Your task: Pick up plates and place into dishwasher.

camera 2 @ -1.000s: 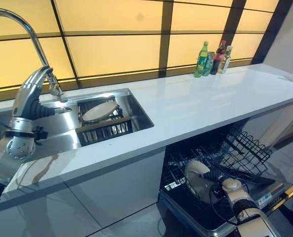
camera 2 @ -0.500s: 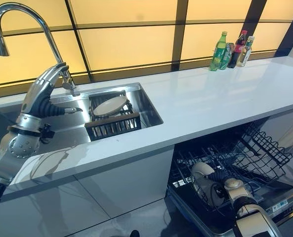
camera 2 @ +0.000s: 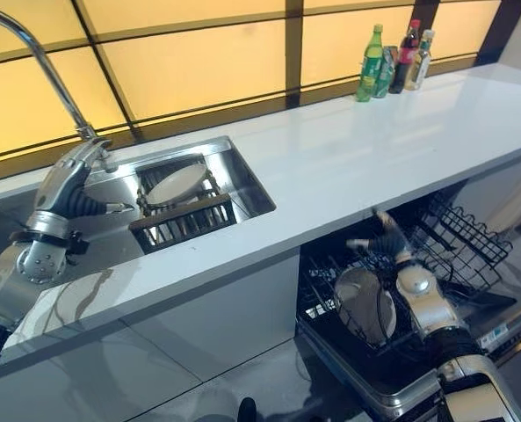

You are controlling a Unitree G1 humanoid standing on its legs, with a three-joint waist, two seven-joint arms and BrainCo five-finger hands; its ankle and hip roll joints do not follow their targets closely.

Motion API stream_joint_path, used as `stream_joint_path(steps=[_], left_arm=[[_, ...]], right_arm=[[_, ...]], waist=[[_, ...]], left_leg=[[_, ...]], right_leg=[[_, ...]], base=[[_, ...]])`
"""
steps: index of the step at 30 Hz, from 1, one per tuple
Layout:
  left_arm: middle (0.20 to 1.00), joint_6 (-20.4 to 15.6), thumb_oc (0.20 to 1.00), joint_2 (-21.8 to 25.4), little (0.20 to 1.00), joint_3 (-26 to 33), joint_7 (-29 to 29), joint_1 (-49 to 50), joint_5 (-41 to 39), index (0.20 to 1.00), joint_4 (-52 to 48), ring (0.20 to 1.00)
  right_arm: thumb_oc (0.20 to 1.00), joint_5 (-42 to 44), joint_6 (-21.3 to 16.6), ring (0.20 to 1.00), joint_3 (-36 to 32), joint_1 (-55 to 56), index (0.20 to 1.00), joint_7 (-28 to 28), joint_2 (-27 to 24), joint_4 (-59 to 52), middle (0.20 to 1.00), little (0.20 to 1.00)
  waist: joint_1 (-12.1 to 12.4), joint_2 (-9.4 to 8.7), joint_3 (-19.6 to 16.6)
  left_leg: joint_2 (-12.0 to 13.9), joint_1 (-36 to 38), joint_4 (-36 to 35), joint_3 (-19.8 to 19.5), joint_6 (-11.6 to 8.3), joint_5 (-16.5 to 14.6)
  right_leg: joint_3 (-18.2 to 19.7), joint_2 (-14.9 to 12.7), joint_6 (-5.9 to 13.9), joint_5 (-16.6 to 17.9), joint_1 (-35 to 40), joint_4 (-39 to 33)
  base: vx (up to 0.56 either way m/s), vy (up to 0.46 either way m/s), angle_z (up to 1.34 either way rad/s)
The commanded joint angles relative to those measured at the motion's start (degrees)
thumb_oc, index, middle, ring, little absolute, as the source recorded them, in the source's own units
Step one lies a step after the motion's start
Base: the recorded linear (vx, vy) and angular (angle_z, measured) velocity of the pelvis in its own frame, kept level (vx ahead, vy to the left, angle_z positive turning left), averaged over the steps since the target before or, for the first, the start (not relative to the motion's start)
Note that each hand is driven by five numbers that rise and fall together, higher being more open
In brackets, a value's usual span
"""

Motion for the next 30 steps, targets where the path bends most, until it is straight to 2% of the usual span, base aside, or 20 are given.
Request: stream_joint_path(steps=[1,6,10,18,30], left_arm=[[1.000,1.09,1.000,1.48,1.000,3.30,2.17,-5.38,-1.00,1.000,2.77,1.000],[1.000,3.46,1.000,2.15,1.000,4.97,4.96,-6.27,-0.32,1.000,3.65,1.000],[1.000,4.13,1.000,4.07,1.000,4.95,6.79,-9.67,-1.25,1.000,6.36,1.000],[1.000,7.16,1.000,6.67,1.000,4.47,8.32,-13.30,-3.85,1.000,10.37,1.000],[1.000,12.71,1.000,7.60,1.000,1.46,5.58,-15.00,-2.32,1.000,17.03,1.000]], right_arm=[[1.000,-2.82,-6.67,1.000,-3.37,0.88,1.000,-1.07,-5.41,-6.76,1.000,1.000],[1.000,-3.82,-11.63,1.000,-7.72,4.93,1.000,-0.08,-7.47,-15.24,1.000,1.000],[1.000,-2.80,-13.38,1.000,-9.54,4.38,1.000,-0.37,-8.80,-20.21,1.000,1.000],[1.000,-4.30,-12.75,1.000,-11.12,5.82,1.000,0.61,-10.70,-25.37,1.000,1.000],[1.000,-1.94,-11.22,1.000,-10.25,4.81,1.000,-0.34,-12.01,-25.39,1.000,1.000]], waist=[[-2.29,-0.26,2.48],[-4.65,-0.66,4.28],[-6.43,-0.82,6.81],[-8.46,-1.57,10.44],[-8.78,-2.79,13.17]], left_leg=[[-2.39,2.57,0.60,2.75,0.32,-9.80],[-2.18,1.79,0.70,4.31,0.40,-9.81],[-2.06,-0.08,0.94,5.49,0.38,-9.49],[-1.95,-2.61,1.08,7.40,0.50,-8.92],[-1.91,-4.66,1.43,8.44,0.56,-8.45]], right_leg=[[3.88,-1.50,4.97,-6.60,-1.05,3.69],[5.53,-1.28,5.31,-6.33,-2.66,3.92],[7.03,-1.02,5.40,-6.06,-5.36,4.63],[8.40,-0.38,5.82,-5.48,-9.21,5.76],[8.42,-0.06,5.97,-5.23,-12.17,7.35]], base=[[0.03,0.080,-0.20],[0.00,0.081,-0.17],[-0.08,0.089,-0.21],[-0.07,0.050,-0.17],[-0.03,0.016,-0.04]])
